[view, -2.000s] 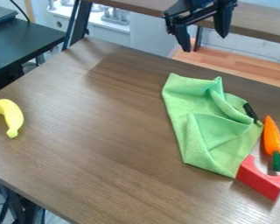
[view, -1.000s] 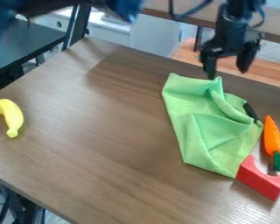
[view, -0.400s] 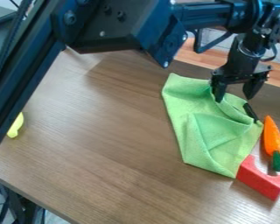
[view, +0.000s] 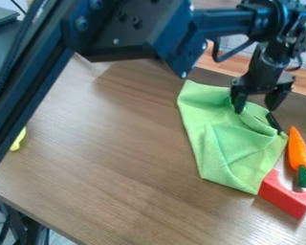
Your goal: Unfold the cloth from the top right to bottom left
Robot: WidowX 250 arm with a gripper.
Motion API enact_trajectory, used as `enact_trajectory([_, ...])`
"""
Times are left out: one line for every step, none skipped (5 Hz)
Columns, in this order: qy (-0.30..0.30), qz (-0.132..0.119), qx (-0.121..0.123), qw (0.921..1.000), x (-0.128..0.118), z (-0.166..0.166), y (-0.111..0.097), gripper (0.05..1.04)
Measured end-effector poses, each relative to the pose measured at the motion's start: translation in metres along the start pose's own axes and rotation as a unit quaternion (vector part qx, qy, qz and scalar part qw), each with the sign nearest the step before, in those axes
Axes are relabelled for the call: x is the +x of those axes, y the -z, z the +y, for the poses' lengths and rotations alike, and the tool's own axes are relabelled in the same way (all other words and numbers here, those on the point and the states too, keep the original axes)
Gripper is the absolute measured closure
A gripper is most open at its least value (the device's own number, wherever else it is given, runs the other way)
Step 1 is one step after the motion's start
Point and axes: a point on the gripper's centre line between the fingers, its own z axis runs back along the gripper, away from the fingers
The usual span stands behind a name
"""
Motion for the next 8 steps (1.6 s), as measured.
enact_trajectory([0.003, -0.003, 0.003, 1.0000, -0.001, 0.001, 0.005, 0.083])
enact_trajectory([0.009, 0.001, 0.010, 0.9999, -0.008, 0.000, 0.012, 0.133])
enact_trajectory([0.009, 0.000, 0.009, 0.9999, -0.010, -0.001, 0.014, 0.412])
enact_trajectory([0.010, 0.011, 0.007, 0.9999, -0.018, 0.004, 0.020, 0.702])
enact_trajectory([0.009, 0.019, -0.009, 0.9997, -0.020, 0.008, 0.012, 0.907])
enact_trajectory([-0.013, 0.019, -0.042, 0.9989, -0.004, 0.021, -0.012, 0.995])
enact_trajectory([-0.031, 0.024, -0.080, 0.9961, 0.009, 0.041, -0.036, 1.001])
enact_trajectory([-0.042, 0.034, -0.101, 0.9934, 0.022, 0.073, -0.047, 1.001])
